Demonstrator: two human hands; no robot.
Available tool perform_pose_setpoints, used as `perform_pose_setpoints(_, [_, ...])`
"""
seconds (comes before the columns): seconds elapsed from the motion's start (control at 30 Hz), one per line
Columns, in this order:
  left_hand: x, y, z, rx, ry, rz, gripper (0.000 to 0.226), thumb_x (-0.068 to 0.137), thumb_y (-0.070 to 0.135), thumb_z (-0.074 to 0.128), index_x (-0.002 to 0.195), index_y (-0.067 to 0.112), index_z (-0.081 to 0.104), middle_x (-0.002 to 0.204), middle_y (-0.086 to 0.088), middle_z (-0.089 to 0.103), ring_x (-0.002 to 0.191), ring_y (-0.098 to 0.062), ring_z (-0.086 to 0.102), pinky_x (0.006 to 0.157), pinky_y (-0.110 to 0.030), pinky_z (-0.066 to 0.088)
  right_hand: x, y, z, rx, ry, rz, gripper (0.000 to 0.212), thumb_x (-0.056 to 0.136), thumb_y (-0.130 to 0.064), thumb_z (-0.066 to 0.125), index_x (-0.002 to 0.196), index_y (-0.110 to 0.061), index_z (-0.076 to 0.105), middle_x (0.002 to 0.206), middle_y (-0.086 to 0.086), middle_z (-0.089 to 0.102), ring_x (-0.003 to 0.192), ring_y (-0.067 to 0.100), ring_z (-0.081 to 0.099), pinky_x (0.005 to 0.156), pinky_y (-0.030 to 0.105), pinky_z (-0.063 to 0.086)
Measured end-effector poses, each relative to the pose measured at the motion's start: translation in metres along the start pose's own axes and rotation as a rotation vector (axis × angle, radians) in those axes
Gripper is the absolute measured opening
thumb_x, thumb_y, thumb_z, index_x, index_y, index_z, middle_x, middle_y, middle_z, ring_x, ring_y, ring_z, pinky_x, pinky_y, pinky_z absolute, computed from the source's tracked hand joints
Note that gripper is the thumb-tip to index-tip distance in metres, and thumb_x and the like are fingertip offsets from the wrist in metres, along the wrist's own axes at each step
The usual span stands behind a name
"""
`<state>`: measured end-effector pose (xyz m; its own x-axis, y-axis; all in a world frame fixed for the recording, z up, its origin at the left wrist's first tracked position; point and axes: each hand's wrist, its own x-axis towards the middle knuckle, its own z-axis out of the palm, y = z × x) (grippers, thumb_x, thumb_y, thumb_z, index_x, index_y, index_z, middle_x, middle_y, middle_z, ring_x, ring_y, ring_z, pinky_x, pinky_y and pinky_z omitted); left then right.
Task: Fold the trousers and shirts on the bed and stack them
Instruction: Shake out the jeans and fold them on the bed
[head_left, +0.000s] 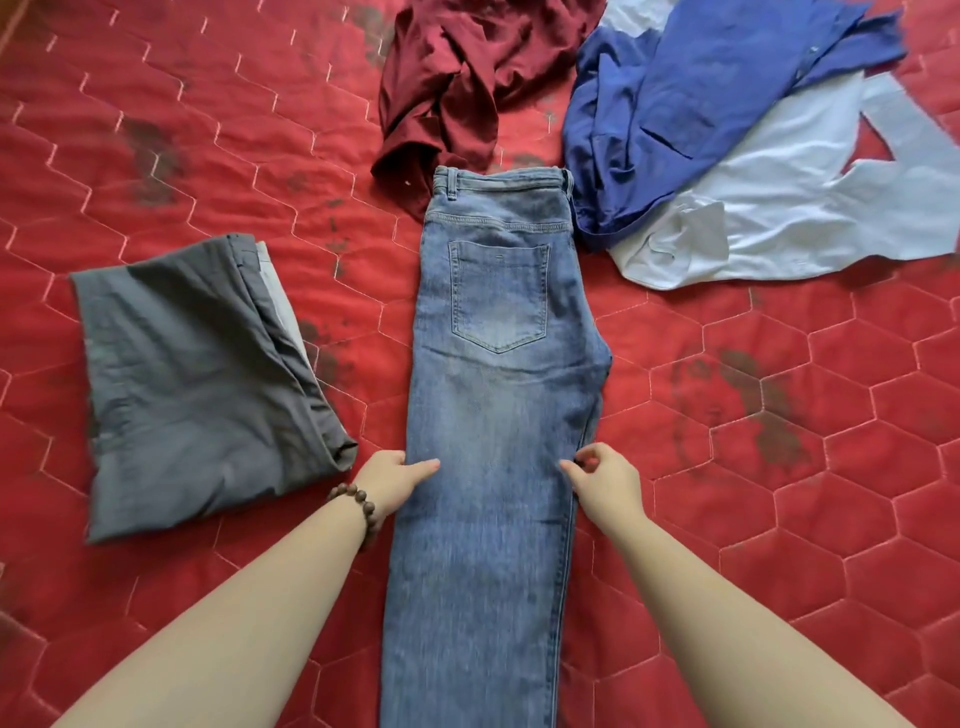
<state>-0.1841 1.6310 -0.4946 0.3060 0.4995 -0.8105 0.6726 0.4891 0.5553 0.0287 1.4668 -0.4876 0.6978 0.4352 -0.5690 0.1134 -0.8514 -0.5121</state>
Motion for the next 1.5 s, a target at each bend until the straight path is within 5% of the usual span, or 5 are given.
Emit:
perform_pose_setpoints(0.23, [0.009, -0.017, 0.004, -0.09, 0.059, 0.036, 0.014, 0.086, 0.02, 0.069, 0.09, 0.006, 0.071, 0.094, -0.012, 0.073, 0.092, -0.029, 0.069, 0.091, -0.047, 0.052, 0.011, -0.004, 0.016, -0.02, 0.051, 0.163, 0.038, 0.088, -0.03, 0.063, 0.06, -0.017, 0.042, 0.061, 0.0, 0.045, 0.073, 0.028, 0.046, 0.064, 0.03, 0.031])
perform_pose_setpoints(0.67, [-0.003, -0.028, 0.005, -0.101, 0.071, 0.036, 0.041, 0.085, 0.025, 0.071, 0.116, 0.0, 0.063, 0.108, -0.017, 0.069, 0.101, -0.03, 0.064, 0.098, -0.047, 0.048, -0.021, 0.021, 0.011, 0.133, 0.112, 0.043, 0.022, 0.084, -0.032, 0.07, 0.079, -0.012, 0.065, 0.077, 0.005, 0.067, 0.078, 0.03, 0.064, 0.073, 0.04, 0.052])
perform_pose_setpoints(0.83, [-0.05, -0.061, 0.006, -0.132, -0.144, -0.124, 0.027, 0.089, 0.016, 0.066, 0.109, -0.003, 0.064, 0.096, -0.013, 0.068, 0.08, -0.022, 0.065, 0.068, -0.027, 0.053, -0.082, 0.047, 0.027, 0.152, 0.034, 0.118, 0.021, 0.081, -0.03, 0.073, 0.072, -0.014, 0.063, 0.067, 0.003, 0.067, 0.066, 0.028, 0.067, 0.071, 0.047, 0.057])
perform_pose_setpoints(1.2, [-0.088, -0.146, 0.03, -0.088, -0.064, -0.079, 0.007, 0.081, 0.013, 0.074, 0.084, 0.007, 0.072, 0.089, -0.014, 0.074, 0.088, -0.028, 0.069, 0.083, -0.042, 0.056, -0.14, 0.092, 0.063, 0.021, 0.057, 0.114, 0.023, 0.087, -0.025, 0.067, 0.075, -0.006, 0.061, 0.069, 0.001, 0.06, 0.071, 0.023, 0.054, 0.06, 0.033, 0.031])
perform_pose_setpoints(1.5, [-0.12, -0.157, 0.045, -0.028, 0.097, 0.067, 0.018, 0.082, 0.026, 0.073, 0.07, 0.014, 0.068, 0.053, 0.015, 0.063, 0.046, 0.004, 0.052, 0.042, -0.011, 0.036, -0.164, 0.109, 0.062, 0.072, -0.001, 0.041, 0.021, 0.087, -0.03, 0.066, 0.079, -0.011, 0.063, 0.076, -0.001, 0.064, 0.076, 0.023, 0.06, 0.067, 0.034, 0.044])
